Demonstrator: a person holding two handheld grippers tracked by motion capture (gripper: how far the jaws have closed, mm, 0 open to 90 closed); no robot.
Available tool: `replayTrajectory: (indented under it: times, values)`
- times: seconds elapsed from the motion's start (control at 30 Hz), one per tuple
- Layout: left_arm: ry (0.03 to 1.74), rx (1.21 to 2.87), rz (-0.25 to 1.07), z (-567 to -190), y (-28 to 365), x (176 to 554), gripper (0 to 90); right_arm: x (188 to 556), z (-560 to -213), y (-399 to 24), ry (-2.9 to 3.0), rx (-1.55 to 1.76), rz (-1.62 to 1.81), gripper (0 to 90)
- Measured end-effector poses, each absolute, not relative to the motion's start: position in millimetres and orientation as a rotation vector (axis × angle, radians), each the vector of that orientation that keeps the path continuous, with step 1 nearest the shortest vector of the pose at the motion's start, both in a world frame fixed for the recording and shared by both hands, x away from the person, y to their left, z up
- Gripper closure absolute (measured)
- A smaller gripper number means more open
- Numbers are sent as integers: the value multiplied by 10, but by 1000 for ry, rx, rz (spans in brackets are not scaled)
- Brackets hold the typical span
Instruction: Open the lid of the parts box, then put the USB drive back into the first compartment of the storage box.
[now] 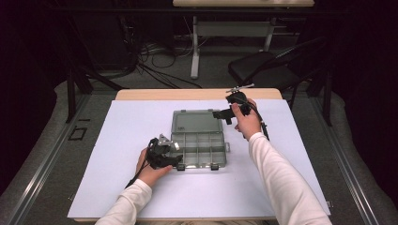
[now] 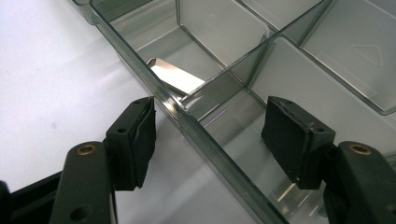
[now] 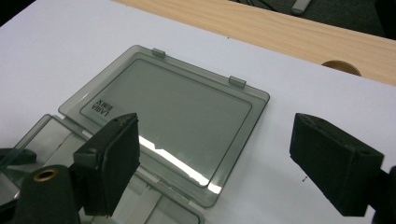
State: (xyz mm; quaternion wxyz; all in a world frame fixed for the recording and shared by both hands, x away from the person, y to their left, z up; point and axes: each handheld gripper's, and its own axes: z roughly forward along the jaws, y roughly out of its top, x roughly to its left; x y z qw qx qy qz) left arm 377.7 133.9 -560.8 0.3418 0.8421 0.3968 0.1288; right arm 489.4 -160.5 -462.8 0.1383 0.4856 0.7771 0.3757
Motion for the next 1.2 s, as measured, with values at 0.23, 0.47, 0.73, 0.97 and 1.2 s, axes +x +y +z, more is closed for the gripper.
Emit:
replayTrajectory:
  times: [0.23, 0.47, 0.73, 0.97, 1.2]
  values:
    - [1030, 2192, 335, -5607, 1343, 3778, 351, 5001, -4651, -1604, 2225, 1459, 1095, 161]
    - [1032, 2190, 332, -5607, 1342, 3778, 351, 5066, -4676, -1654, 2186, 1495, 1086, 166]
    - [1030, 2192, 334, -5607, 1343, 3778, 351, 5095, -4693, -1702, 2170, 1511, 1077, 165]
    - [1032, 2189, 338, -5610, 1341, 3778, 351, 5137, -4780, -1663, 2183, 1531, 1057, 165]
    - [1034, 2189, 331, -5609, 1342, 3780, 351, 5183, -4973, -1568, 2216, 1582, 1023, 163]
